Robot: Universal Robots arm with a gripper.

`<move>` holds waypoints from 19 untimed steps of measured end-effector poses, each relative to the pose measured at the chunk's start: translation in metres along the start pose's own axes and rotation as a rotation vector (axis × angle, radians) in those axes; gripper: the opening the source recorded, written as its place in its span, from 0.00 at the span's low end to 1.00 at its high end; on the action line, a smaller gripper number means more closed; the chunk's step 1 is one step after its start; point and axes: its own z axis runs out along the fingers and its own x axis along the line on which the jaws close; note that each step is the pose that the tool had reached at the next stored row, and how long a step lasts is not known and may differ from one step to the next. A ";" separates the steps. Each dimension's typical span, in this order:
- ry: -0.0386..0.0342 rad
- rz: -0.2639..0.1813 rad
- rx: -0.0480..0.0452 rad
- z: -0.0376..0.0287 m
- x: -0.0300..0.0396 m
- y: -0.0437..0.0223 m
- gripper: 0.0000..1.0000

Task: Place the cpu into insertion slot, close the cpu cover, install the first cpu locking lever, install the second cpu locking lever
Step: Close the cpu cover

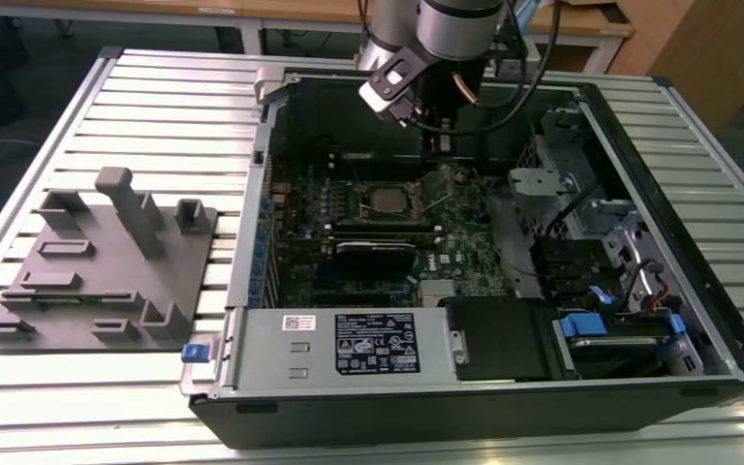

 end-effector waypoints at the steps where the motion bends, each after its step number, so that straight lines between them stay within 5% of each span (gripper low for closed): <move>1: -0.0001 0.000 0.0001 0.0001 0.0002 0.0021 0.10; 19: -0.0001 0.000 0.0000 0.0034 0.0039 0.0379 0.10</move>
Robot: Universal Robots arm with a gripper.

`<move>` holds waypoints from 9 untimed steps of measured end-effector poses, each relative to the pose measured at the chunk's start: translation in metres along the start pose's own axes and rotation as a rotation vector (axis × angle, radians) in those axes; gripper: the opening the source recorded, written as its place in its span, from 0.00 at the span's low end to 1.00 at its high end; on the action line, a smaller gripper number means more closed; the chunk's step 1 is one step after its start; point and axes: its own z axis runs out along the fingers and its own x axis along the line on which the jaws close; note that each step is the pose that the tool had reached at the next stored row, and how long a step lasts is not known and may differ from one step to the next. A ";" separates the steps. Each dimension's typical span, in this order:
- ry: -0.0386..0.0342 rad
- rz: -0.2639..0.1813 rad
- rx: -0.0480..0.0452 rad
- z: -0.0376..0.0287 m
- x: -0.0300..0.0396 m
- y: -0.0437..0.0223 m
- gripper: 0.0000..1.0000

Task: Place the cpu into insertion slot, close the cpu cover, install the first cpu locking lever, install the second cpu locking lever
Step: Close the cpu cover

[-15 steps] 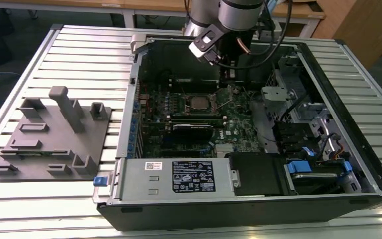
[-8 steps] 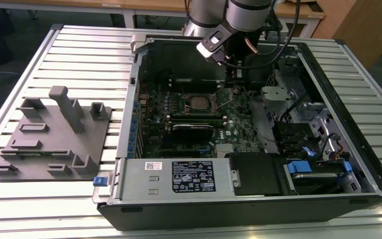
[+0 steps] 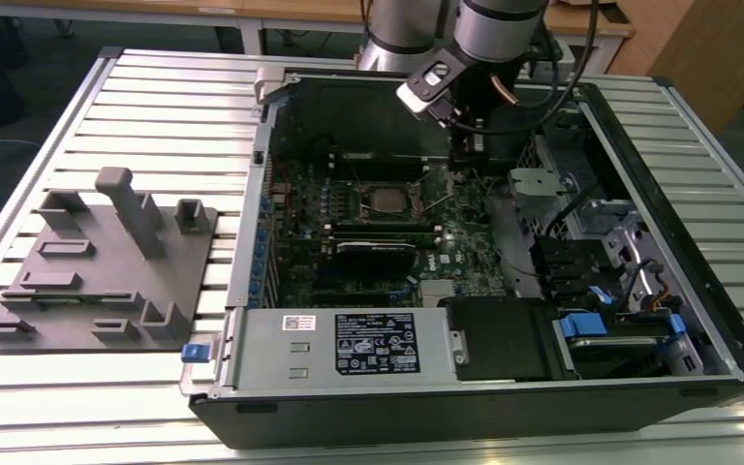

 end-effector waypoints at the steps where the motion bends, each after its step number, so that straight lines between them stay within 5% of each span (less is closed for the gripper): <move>1: 0.0001 0.000 -0.0001 0.0003 0.0003 0.0015 0.10; 9: -0.0028 0.006 -0.0004 0.0024 0.0014 0.0128 0.10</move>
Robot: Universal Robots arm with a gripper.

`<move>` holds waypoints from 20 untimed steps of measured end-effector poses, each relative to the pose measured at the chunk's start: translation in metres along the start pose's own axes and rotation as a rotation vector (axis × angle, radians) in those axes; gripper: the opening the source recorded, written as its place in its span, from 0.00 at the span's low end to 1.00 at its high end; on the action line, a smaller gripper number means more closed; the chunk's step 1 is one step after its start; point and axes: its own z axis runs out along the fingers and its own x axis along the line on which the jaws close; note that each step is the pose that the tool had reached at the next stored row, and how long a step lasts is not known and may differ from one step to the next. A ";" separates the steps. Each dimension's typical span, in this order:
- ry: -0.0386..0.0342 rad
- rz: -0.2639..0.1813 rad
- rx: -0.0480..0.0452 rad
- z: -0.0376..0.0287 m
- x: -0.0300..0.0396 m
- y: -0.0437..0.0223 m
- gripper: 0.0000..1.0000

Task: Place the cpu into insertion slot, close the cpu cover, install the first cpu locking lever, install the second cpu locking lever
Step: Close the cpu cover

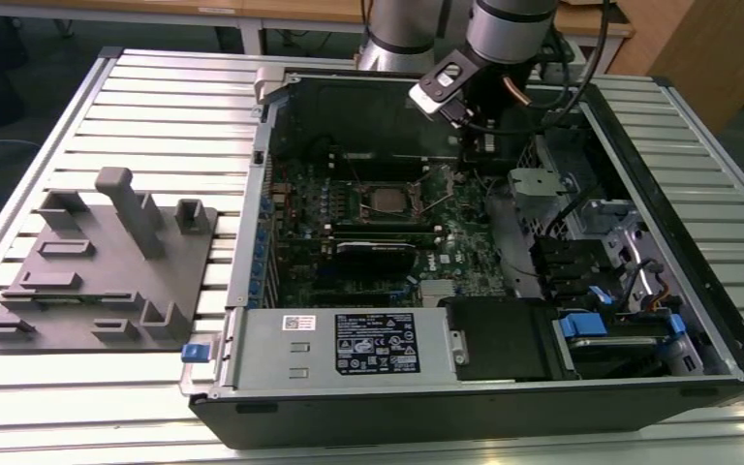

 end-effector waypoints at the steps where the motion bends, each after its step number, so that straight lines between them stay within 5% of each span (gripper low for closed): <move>1: -0.0002 0.002 0.0000 0.0007 0.0000 0.0008 0.10; 10: -0.0008 0.014 -0.0005 0.0134 -0.0005 0.0017 0.10; 20: -0.0009 0.015 -0.0013 0.0146 -0.0008 -0.0046 0.10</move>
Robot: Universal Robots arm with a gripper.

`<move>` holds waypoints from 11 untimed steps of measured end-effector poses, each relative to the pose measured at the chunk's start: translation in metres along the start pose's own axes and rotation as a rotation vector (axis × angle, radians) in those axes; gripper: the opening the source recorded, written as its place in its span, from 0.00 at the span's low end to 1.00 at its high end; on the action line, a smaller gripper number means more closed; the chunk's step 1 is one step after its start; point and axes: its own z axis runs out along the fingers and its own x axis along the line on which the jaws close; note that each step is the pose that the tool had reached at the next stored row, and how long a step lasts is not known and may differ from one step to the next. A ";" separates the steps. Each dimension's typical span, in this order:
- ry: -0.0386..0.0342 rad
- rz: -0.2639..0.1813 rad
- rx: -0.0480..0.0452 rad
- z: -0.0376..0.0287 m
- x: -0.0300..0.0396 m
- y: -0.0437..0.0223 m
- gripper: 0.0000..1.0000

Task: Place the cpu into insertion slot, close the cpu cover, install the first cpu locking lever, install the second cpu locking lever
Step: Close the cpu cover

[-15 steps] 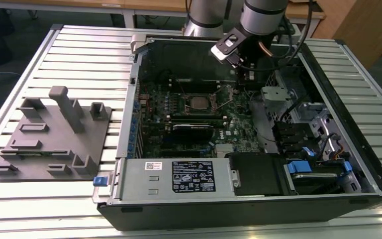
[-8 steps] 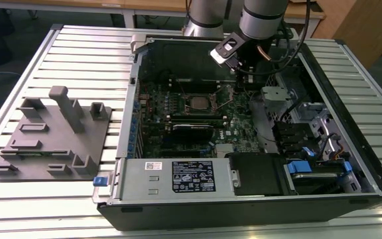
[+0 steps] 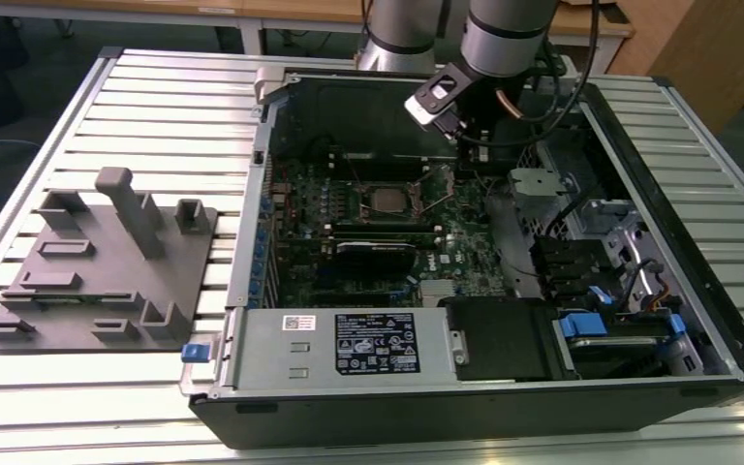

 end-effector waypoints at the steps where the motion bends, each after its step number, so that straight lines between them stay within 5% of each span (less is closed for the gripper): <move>1: 0.0000 0.000 -0.0007 0.0000 -0.0001 -0.0022 0.10; 11: 0.0006 0.000 -0.0084 -0.0006 -0.0013 -0.0259 0.10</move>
